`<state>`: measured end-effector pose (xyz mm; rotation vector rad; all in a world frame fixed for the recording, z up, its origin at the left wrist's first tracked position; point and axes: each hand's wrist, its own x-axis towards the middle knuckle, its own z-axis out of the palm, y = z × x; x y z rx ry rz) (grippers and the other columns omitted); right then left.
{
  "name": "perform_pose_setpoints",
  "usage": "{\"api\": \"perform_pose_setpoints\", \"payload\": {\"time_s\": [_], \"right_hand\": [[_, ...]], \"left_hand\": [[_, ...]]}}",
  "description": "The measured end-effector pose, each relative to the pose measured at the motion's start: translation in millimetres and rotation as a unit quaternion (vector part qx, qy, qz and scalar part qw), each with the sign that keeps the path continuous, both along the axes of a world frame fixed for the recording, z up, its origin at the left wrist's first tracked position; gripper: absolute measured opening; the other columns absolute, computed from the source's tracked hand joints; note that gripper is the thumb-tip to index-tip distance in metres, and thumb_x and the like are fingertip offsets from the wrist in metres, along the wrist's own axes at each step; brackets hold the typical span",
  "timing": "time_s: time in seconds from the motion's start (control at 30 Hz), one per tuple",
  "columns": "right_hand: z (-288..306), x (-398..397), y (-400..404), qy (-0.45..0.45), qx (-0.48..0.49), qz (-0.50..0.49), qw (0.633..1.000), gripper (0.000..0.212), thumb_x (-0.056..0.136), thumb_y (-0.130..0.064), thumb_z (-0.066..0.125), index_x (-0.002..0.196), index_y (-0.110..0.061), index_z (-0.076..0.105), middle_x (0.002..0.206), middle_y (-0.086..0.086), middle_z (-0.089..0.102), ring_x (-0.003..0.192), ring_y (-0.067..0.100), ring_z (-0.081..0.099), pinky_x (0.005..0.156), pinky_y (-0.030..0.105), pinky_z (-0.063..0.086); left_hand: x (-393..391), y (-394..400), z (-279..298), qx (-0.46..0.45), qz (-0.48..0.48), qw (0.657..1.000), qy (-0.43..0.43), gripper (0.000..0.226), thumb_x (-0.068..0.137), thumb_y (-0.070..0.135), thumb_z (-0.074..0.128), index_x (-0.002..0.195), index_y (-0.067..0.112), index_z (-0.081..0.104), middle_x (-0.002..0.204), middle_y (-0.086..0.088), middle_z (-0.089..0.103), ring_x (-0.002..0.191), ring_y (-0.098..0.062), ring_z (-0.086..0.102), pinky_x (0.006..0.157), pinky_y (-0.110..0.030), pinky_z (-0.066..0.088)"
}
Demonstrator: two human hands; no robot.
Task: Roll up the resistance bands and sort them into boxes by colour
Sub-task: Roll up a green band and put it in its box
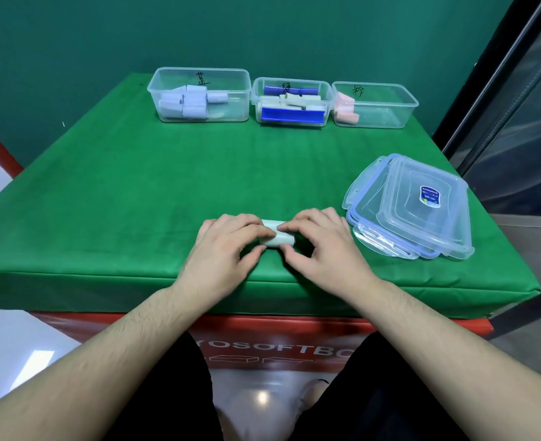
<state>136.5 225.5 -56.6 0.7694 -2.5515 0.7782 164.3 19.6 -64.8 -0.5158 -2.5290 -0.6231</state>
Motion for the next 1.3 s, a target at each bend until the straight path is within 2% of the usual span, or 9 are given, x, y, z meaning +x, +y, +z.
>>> {"api": "perform_pose_setpoints", "payload": {"time_s": [0.17,0.4,0.67,0.87,1.0,1.13,1.3], "right_hand": [[-0.4,-3.2,-0.9,0.017,0.015,0.003,1.0,0.027,0.084,-0.038,0.065,0.11,-0.032,0.067,0.104,-0.015,0.058,0.095,0.014,0.045,0.081,0.037,0.038],[-0.8,-11.5,-1.3,-0.01,-0.005,-0.002,1.0,0.027,0.084,-0.043,0.061,0.107,-0.032,0.069,0.102,-0.017,0.061,0.094,0.012,0.047,0.084,0.039,0.04],[1.9,-14.2,-1.4,0.012,0.028,-0.013,0.999,0.032,0.084,-0.044,0.062,0.114,-0.035,0.064,0.109,-0.018,0.059,0.099,0.013,0.043,0.082,0.038,0.036],[0.6,-20.7,-0.4,-0.012,0.018,-0.015,1.0,0.025,0.086,-0.04,0.068,0.111,-0.035,0.066,0.107,-0.019,0.063,0.099,0.011,0.044,0.085,0.038,0.036],[0.4,-24.5,0.0,-0.026,0.015,-0.015,0.999,0.027,0.087,-0.041,0.065,0.114,-0.036,0.067,0.108,-0.02,0.064,0.1,0.011,0.045,0.087,0.038,0.036],[3.8,-28.3,0.0,-0.038,0.027,-0.015,0.999,0.031,0.089,-0.042,0.063,0.118,-0.035,0.066,0.112,-0.018,0.062,0.103,0.013,0.045,0.091,0.04,0.037],[8.0,-30.5,-1.4,-0.051,0.05,-0.007,0.997,0.044,0.085,-0.041,0.069,0.128,-0.034,0.059,0.12,-0.014,0.058,0.107,0.015,0.045,0.092,0.038,0.036]], "left_hand": [[-4.7,-0.6,1.9,0.01,0.0,0.999,-0.033,0.026,0.091,0.042,0.051,0.113,0.039,0.063,0.113,0.019,0.06,0.1,-0.014,0.056,0.081,-0.034,0.035],[-5.5,2.5,2.7,-0.021,0.015,1.0,0.006,0.022,0.088,0.032,0.061,0.11,0.03,0.065,0.11,0.012,0.058,0.095,-0.017,0.056,0.08,-0.036,0.037],[-11.9,2.7,7.8,-0.037,0.021,0.999,-0.015,0.029,0.089,0.043,0.05,0.112,0.032,0.064,0.11,0.014,0.06,0.096,-0.016,0.057,0.08,-0.036,0.039],[-15.0,4.9,10.7,-0.019,0.016,0.998,-0.058,0.031,0.087,0.032,0.067,0.117,0.033,0.062,0.118,0.013,0.056,0.104,-0.016,0.056,0.083,-0.036,0.04],[-18.6,7.6,11.6,-0.026,0.003,0.998,-0.059,0.034,0.086,0.028,0.068,0.119,0.03,0.061,0.12,0.013,0.057,0.106,-0.016,0.057,0.084,-0.034,0.04],[-25.0,7.2,9.4,-0.014,-0.012,0.997,-0.07,0.035,0.086,0.025,0.066,0.121,0.029,0.059,0.12,0.012,0.057,0.11,-0.016,0.058,0.087,-0.042,0.049],[-32.9,8.1,8.3,-0.023,0.001,0.997,-0.077,0.037,0.088,0.03,0.065,0.124,0.031,0.056,0.122,0.012,0.057,0.111,-0.018,0.058,0.087,-0.045,0.049]]}}
